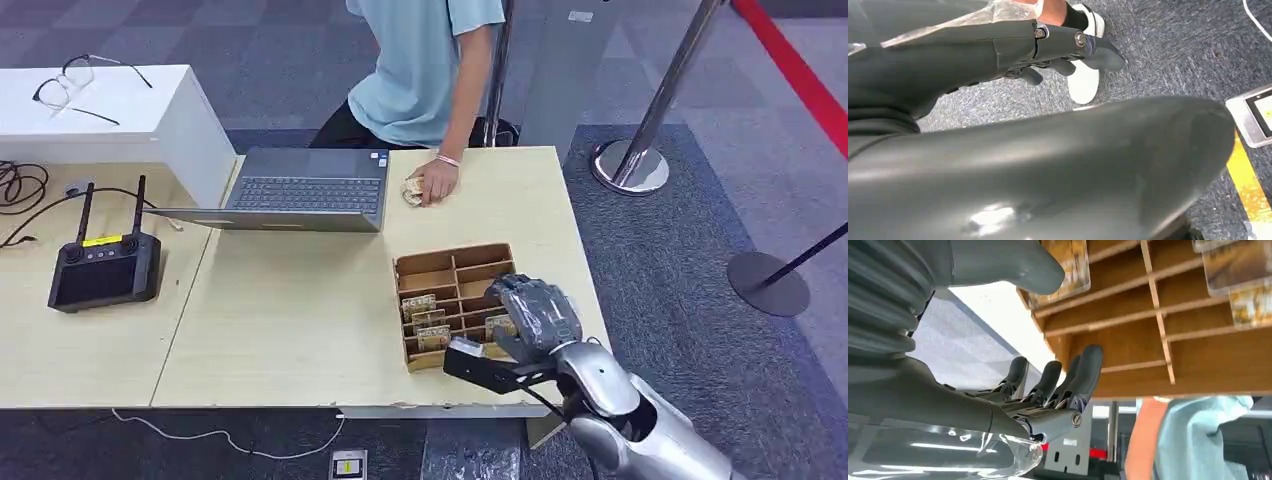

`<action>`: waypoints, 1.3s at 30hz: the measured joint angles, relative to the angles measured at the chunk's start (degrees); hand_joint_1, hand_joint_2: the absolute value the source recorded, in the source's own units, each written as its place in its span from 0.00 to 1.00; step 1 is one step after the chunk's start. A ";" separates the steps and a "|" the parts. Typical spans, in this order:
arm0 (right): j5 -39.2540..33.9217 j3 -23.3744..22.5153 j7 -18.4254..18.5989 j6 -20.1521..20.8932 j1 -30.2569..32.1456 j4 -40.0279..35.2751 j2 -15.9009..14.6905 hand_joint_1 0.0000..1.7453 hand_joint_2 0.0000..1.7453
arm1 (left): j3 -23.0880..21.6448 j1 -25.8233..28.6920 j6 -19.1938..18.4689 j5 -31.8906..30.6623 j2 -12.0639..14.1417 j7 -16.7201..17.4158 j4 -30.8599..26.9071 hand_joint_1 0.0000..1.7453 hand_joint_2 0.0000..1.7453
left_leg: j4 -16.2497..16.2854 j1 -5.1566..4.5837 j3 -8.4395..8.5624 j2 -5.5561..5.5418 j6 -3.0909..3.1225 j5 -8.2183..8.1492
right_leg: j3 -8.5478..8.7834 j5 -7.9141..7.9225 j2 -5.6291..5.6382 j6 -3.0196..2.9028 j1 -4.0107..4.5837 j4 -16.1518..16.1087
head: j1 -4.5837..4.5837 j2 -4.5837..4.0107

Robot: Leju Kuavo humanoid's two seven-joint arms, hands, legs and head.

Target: Pass the card to the sensor for recognition and then transmit it.

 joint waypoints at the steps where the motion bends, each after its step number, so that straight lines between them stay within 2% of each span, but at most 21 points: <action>1: 0.11 0.00 -0.04 0.00 0.34 0.00 0.00 0.43 1.00 | 0.00 0.00 0.04 0.00 0.00 -0.02 0.00 0.00 0.00 | 0.00 0.00 0.00 0.00 0.00 0.00 | 0.00 0.00 0.00 0.00 0.00 0.00 | -0.02 0.00; 14: 0.46 -0.98 -0.53 -0.48 2.75 0.57 0.00 0.47 1.00 | 0.00 0.00 0.13 -0.02 0.02 0.22 0.00 0.00 0.00 | 0.00 0.00 0.00 0.01 0.00 0.00 | 0.00 0.00 0.00 0.00 0.00 0.00 | 0.00 0.00; 21: 0.04 -1.40 -0.77 -1.16 2.93 1.37 0.07 0.45 1.00 | 0.00 0.00 0.17 -0.07 0.02 0.04 0.00 0.00 0.00 | 0.00 0.00 0.01 0.01 0.00 0.00 | 0.01 0.00 0.00 0.00 0.00 0.00 | 0.00 0.00; 24: -0.13 -1.55 -0.83 -1.18 2.94 1.73 0.15 0.49 1.00 | 0.00 0.00 0.20 -0.07 0.02 0.02 0.00 0.00 0.00 | 0.00 0.00 0.01 0.00 0.00 0.00 | 0.01 0.00 0.00 0.00 0.00 0.00 | 0.00 0.00; 34: -0.46 -2.14 -0.83 -1.16 2.95 1.97 0.35 0.47 1.00 | 0.00 0.00 0.04 -0.18 0.09 0.39 0.00 0.00 0.00 | 0.00 0.00 0.00 0.00 0.00 0.00 | 0.01 0.00 0.00 0.00 0.00 0.00 | 0.00 0.00; 37: -0.46 -2.21 -0.83 -1.14 2.95 1.99 0.63 0.63 1.00 | 0.00 -0.01 -0.04 -0.20 0.11 0.37 0.00 0.00 0.00 | 0.00 0.00 0.00 0.00 0.00 0.00 | 0.00 0.00 0.00 0.00 0.00 0.00 | 0.00 0.00; 38: -0.46 -2.21 -0.83 -1.14 2.95 2.03 0.74 0.57 1.00 | 0.00 -0.01 -0.04 -0.20 0.11 0.37 0.00 0.00 0.00 | 0.00 0.00 0.00 0.00 0.00 0.00 | 0.00 0.00 0.00 0.00 0.00 0.00 | 0.00 0.00; 39: -0.46 -2.23 -0.83 -1.14 2.93 2.16 0.83 0.56 1.00 | 0.00 -0.01 -0.04 -0.20 0.11 0.35 0.00 0.00 0.00 | 0.00 0.00 0.00 0.00 0.00 0.00 | 0.01 0.00 0.00 0.00 0.00 0.00 | 0.00 0.00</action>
